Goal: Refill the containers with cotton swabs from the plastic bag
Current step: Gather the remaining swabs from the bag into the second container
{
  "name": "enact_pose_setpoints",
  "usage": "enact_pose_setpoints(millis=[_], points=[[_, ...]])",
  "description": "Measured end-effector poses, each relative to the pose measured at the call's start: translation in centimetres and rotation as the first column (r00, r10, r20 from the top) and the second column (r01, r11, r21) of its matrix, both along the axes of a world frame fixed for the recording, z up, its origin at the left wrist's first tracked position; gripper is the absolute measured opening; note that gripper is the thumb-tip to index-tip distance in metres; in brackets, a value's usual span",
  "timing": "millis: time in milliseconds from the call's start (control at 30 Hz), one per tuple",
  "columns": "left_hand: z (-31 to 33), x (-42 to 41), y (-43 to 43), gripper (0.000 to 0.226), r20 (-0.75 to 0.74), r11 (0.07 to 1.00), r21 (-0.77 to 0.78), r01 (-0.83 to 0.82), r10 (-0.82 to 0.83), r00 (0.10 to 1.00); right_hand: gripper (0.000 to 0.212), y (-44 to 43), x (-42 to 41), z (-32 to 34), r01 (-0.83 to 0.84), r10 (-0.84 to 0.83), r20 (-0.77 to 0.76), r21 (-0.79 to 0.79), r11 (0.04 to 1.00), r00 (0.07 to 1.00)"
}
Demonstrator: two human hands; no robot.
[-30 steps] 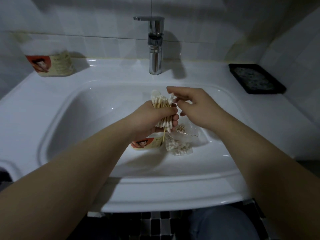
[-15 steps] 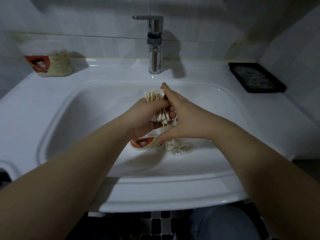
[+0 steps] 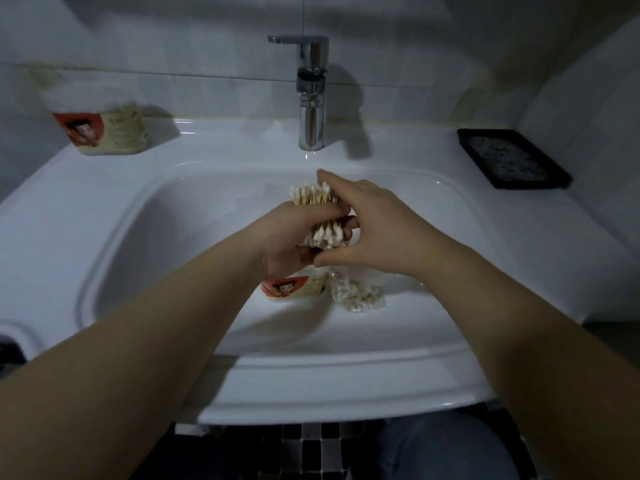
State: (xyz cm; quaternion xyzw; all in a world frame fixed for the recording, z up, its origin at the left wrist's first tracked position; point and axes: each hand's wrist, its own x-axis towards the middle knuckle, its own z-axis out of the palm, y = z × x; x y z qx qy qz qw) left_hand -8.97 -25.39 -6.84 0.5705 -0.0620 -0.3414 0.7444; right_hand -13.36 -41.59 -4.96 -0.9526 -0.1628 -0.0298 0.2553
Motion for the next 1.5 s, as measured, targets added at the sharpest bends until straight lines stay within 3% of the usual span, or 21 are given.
enact_pose_setpoints(millis=[133,300,433,600,733,900,1000,1100,1300,1400,1500], points=[[0.0,-0.2,0.0,0.012,-0.057,0.999,0.011,0.047,-0.047,0.997,0.084,0.0,0.3,-0.2,0.018,-0.017,0.069,-0.009,1.0,0.997],[0.1,0.0,0.1,0.016,-0.041,0.999,-0.008,0.044,-0.045,0.998,0.121,-0.2,0.0,-0.1,-0.03,0.033,-0.046,0.063,0.998,0.998],[0.1,-0.2,0.1,0.015,-0.032,0.999,0.001,0.051,-0.051,0.998,0.103,0.1,0.4,-0.3,-0.022,0.029,0.082,-0.087,0.996,0.996],[0.0,-0.1,0.1,0.012,-0.021,0.999,0.016,0.05,-0.05,0.999,0.111,-0.1,0.1,-0.1,-0.047,0.048,-0.022,0.017,0.999,0.999],[-0.2,-0.2,0.1,0.009,-0.051,0.999,0.041,0.031,-0.029,0.998,0.089,-0.2,0.0,0.1,0.012,-0.011,-0.012,0.072,0.997,1.0],[-0.2,0.0,-0.1,0.008,-0.095,0.999,0.038,-0.014,0.017,0.995,0.09,-0.3,0.4,-0.4,0.04,-0.034,-0.044,0.154,0.987,0.998],[0.0,0.6,0.1,0.005,-0.103,0.99,0.039,-0.139,0.142,0.985,0.051,-0.5,0.8,-0.5,0.193,-0.187,-0.048,0.3,0.934,0.981],[0.0,1.6,0.8,0.012,-0.111,0.96,0.031,-0.278,0.279,0.954,0.023,-1.3,1.6,-1.0,0.336,-0.343,-0.018,0.251,0.908,0.939],[-0.6,1.7,1.0,0.011,0.02,0.926,0.116,-0.361,0.361,0.932,0.038,-1.2,1.8,-2.2,0.374,-0.352,-0.148,0.16,0.914,0.924],[-0.7,1.4,0.8,0.013,0.063,0.946,0.155,-0.286,0.28,0.958,0.057,-0.7,2.0,-2.8,0.323,-0.297,-0.164,0.167,0.932,0.941],[-0.9,1.2,0.6,0.008,0.112,0.968,0.178,-0.178,0.16,0.981,0.045,-0.5,2.0,-2.7,0.292,-0.273,-0.135,0.155,0.944,0.953]])
